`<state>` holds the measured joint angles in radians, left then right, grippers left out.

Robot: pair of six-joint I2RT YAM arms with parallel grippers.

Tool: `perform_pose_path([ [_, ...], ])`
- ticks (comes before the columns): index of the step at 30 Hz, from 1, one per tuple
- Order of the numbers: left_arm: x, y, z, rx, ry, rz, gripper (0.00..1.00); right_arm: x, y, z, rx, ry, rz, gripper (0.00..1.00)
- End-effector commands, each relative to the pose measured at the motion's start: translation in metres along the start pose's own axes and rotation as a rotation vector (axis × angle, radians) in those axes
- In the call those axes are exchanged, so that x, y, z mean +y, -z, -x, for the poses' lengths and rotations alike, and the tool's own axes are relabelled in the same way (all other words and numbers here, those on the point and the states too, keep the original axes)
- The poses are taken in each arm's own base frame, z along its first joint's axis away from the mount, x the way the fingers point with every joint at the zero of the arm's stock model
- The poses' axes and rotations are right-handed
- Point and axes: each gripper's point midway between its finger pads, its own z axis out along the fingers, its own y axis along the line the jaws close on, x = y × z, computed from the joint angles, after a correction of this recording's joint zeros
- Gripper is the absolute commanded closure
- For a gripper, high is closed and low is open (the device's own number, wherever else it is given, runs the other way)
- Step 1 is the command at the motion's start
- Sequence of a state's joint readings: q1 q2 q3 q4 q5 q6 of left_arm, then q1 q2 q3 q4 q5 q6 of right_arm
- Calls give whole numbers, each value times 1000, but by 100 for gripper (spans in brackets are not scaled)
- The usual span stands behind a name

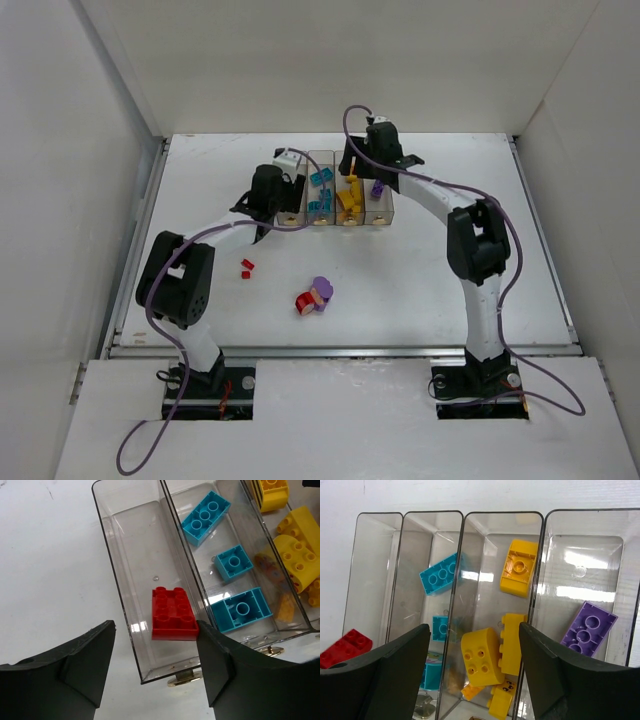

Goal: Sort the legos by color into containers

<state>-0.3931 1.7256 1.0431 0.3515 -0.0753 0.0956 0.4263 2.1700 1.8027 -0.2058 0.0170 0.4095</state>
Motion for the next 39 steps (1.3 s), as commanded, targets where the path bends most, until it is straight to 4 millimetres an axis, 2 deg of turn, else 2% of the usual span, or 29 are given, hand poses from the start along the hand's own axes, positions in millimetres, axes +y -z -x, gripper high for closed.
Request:
perform_pose_path([
  [1,-2,3,35,-81,19,-16,37,19,21,42,-84,20,48,23],
  [2,-2,3,33,-72,18,-16,33,19,21,43,-84,20,48,23],
  [4,-2,3,30,-61,16,-17,28,26,35,57,-114,30,71,23],
  [6,-2,4,32,-58,25,-17,21,27,42,58,-117,30,72,23],
  [10,1,4,26,-35,23,2,20,32,60,69,-142,52,91,23],
  [14,7,11,49,-31,14,24,20,40,88,82,-175,100,123,23],
  [15,12,14,47,-15,16,32,20,40,93,84,-181,117,124,23],
  [16,13,19,63,-34,9,33,19,47,98,81,-180,142,141,23],
  [17,26,20,63,-19,19,55,19,50,102,71,-159,170,146,23],
  [18,33,28,58,23,20,65,18,54,114,70,-157,211,150,23],
  [19,41,33,60,37,25,78,16,54,118,67,-154,227,142,23],
  [20,57,43,66,36,13,89,16,54,120,55,-131,231,142,23],
  [21,63,52,58,78,-4,80,15,50,124,49,-118,244,137,23],
  [22,61,59,55,86,-29,35,11,51,138,52,-132,244,142,23],
  [23,62,73,48,95,-70,11,10,51,142,48,-130,245,156,23],
  [24,63,81,39,117,-185,-15,5,50,142,29,-91,251,167,23],
  [25,61,89,24,159,-224,-36,0,50,150,30,-99,251,170,23],
  [26,61,96,-2,218,-243,-40,0,48,152,27,-94,251,168,23],
  [27,60,108,-8,226,-243,-42,0,49,149,12,-62,257,176,23],
  [28,56,116,-25,274,-255,-71,0,48,153,12,-64,257,177,23],
  [29,51,121,-39,300,-264,-105,0,48,153,12,-64,257,177,23],
  [30,44,126,-65,357,-274,-137,0,51,152,4,-49,263,183,23],
  [31,37,128,-77,386,-283,-157,0,56,153,2,-46,258,191,23],
  [34,37,129,-109,476,-264,-129,0,60,153,-5,-30,254,204,23],
  [36,41,127,-118,510,-213,-100,0,62,152,-12,-16,250,209,23],
  [37,42,122,-114,494,-178,-96,0,65,152,-20,0,255,221,23],
  [39,43,116,-106,452,-179,-102,0,65,154,-21,3,246,221,23],
])
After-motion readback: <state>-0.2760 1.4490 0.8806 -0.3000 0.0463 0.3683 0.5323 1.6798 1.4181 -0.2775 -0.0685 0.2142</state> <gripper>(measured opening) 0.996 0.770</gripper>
